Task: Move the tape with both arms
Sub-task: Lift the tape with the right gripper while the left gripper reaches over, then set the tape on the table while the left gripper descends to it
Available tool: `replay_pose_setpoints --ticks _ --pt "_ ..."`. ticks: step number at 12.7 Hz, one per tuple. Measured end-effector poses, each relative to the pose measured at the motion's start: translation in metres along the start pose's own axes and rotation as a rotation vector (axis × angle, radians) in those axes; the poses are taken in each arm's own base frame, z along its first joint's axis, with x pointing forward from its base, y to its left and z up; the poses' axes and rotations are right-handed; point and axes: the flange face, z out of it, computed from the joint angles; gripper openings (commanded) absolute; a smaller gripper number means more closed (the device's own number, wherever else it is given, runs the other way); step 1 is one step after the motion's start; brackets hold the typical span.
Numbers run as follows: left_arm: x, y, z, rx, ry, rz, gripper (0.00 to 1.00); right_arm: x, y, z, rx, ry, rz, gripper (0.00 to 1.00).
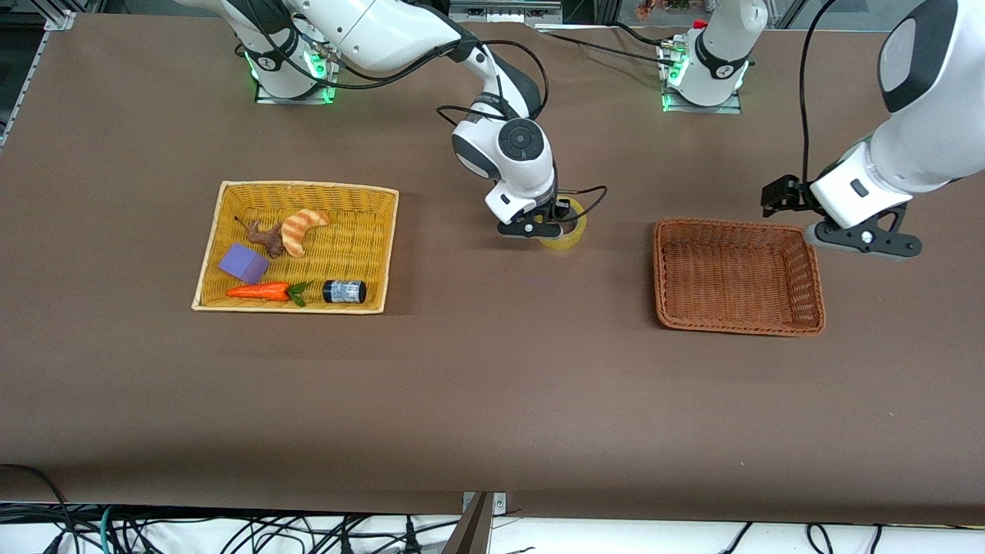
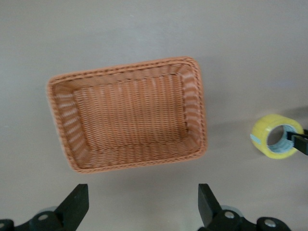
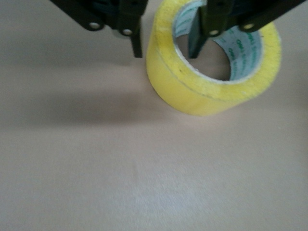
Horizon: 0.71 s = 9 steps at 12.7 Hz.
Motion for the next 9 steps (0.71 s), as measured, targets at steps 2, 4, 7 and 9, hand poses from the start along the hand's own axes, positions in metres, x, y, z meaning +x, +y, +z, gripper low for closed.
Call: replay_pose_setpoints --ticks 2,4,7,9 --pt "0.008 0.014 0.016 -0.035 -0.028 0.018 1.00 0.018 0.002 -0.028 -0.008 0.018 0.020 1.00" --pt "0.016 0.033 0.035 -0.044 -0.050 0.051 1.00 0.061 0.023 -0.098 -0.031 0.046 0.045 1.00" --pt "0.022 0.069 0.083 -0.058 -0.039 0.104 1.00 0.122 0.108 -0.220 -0.089 0.024 -0.067 1.00" --pt "0.020 0.102 0.140 -0.060 0.013 0.132 1.00 0.143 0.176 -0.270 -0.102 -0.009 -0.150 1.00"
